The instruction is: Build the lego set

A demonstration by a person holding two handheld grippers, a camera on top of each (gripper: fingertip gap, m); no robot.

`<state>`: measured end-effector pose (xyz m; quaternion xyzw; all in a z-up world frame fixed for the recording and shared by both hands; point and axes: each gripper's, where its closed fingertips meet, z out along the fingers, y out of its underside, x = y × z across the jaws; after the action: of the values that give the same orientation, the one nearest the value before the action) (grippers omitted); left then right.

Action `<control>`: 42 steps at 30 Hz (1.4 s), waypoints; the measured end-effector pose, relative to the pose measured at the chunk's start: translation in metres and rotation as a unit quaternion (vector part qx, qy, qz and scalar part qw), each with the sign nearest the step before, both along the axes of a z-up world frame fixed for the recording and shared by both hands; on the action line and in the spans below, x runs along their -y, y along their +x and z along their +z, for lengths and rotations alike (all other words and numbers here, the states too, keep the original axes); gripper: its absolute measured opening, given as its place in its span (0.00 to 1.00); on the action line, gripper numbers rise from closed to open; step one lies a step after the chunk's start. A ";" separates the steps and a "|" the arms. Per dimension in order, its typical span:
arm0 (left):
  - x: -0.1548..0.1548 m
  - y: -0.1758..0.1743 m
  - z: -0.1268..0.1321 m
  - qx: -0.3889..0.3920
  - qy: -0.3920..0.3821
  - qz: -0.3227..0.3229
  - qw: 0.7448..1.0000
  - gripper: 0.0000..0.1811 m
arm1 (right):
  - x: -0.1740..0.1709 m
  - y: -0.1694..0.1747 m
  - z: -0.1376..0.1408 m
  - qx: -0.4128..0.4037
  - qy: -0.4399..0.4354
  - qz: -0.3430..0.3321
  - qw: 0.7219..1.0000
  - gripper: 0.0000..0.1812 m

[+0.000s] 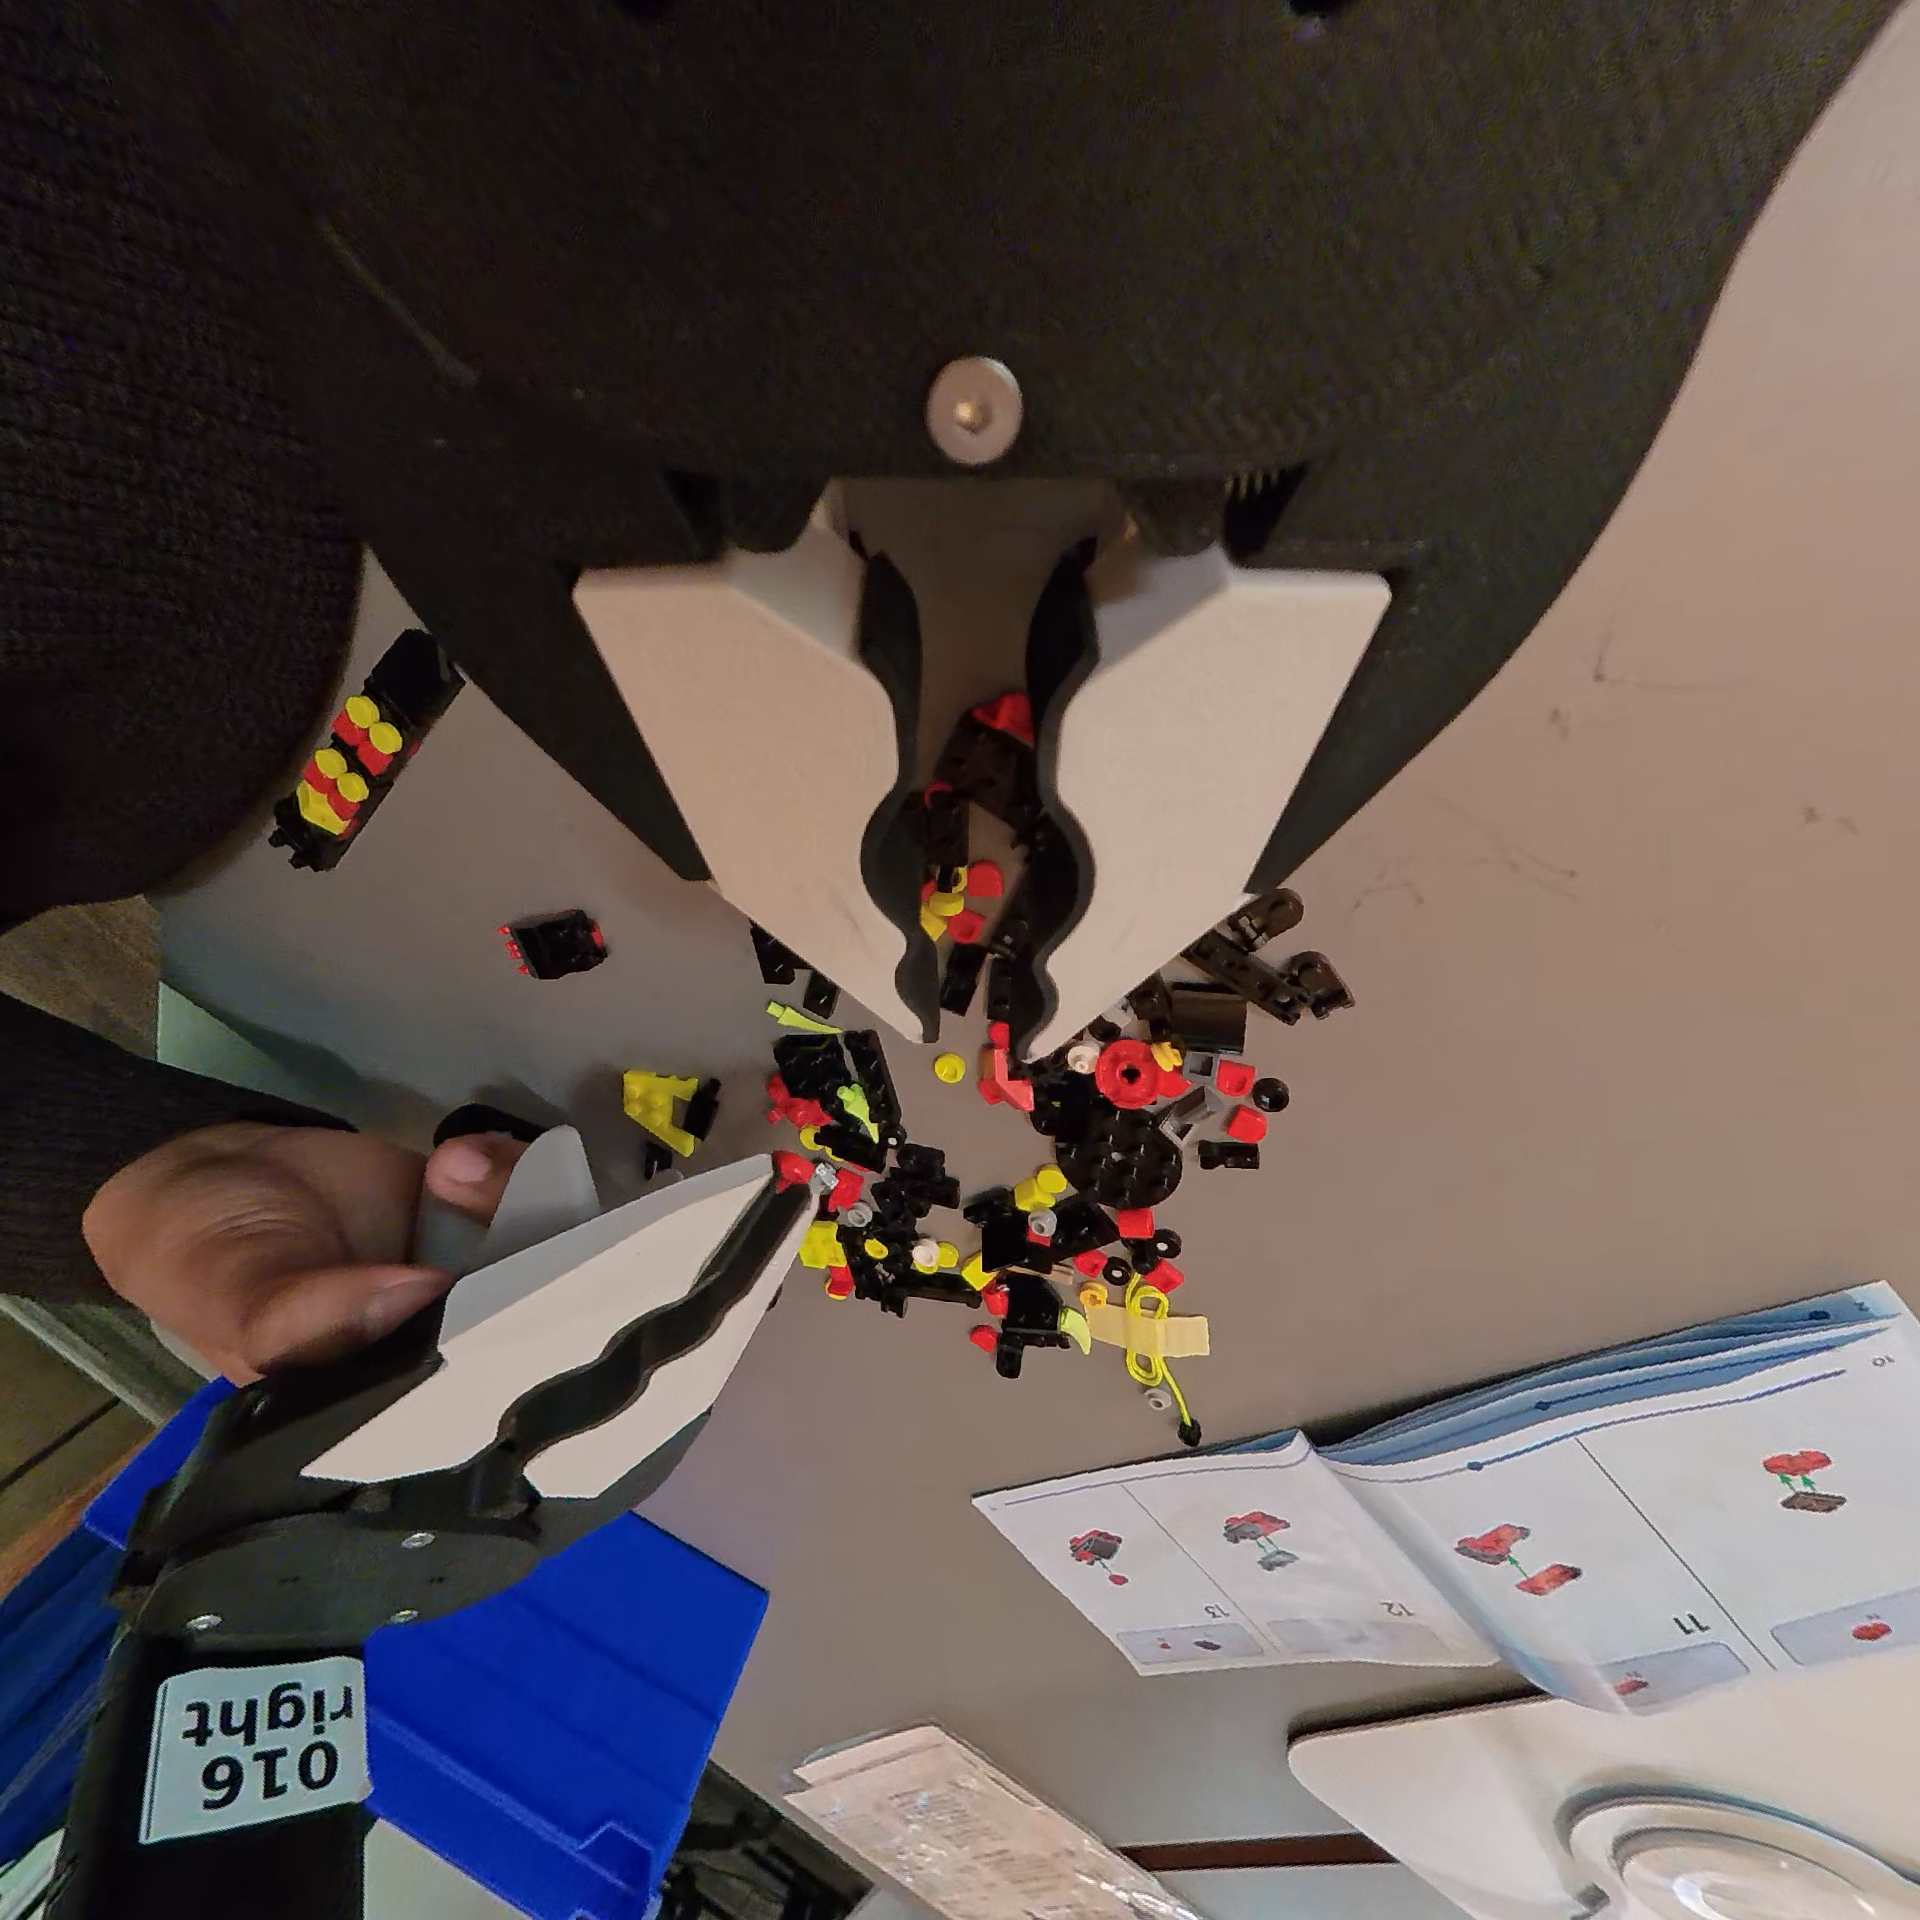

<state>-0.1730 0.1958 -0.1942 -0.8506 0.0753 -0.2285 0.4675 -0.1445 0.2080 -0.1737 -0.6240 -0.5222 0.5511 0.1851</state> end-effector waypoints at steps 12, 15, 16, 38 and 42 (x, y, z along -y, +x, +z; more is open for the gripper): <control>0.000 0.001 0.000 0.001 0.000 -0.002 1.000 0.06 | 0.003 0.001 0.001 -0.002 -0.005 0.004 1.000 0.03; 0.001 0.003 0.001 0.003 0.004 -0.007 1.000 0.06 | 0.004 0.001 0.001 -0.002 -0.007 0.006 1.000 0.03; 0.001 0.005 0.003 0.005 0.009 -0.012 1.000 0.06 | 0.004 0.001 0.001 -0.001 -0.008 0.007 1.000 0.03; 0.019 0.056 0.034 0.000 0.104 -0.123 0.987 0.07 | 0.032 0.018 0.051 -0.083 -0.343 0.113 0.929 0.03; 0.019 0.057 0.043 -0.018 0.136 -0.117 0.984 0.07 | 0.027 0.018 0.050 -0.079 -0.411 0.104 0.902 0.03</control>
<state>-0.1165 0.1766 -0.1509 -0.7684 0.2135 -0.2539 0.5473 -0.1269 0.1807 -0.1232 -0.5413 -0.2950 0.7803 -0.1055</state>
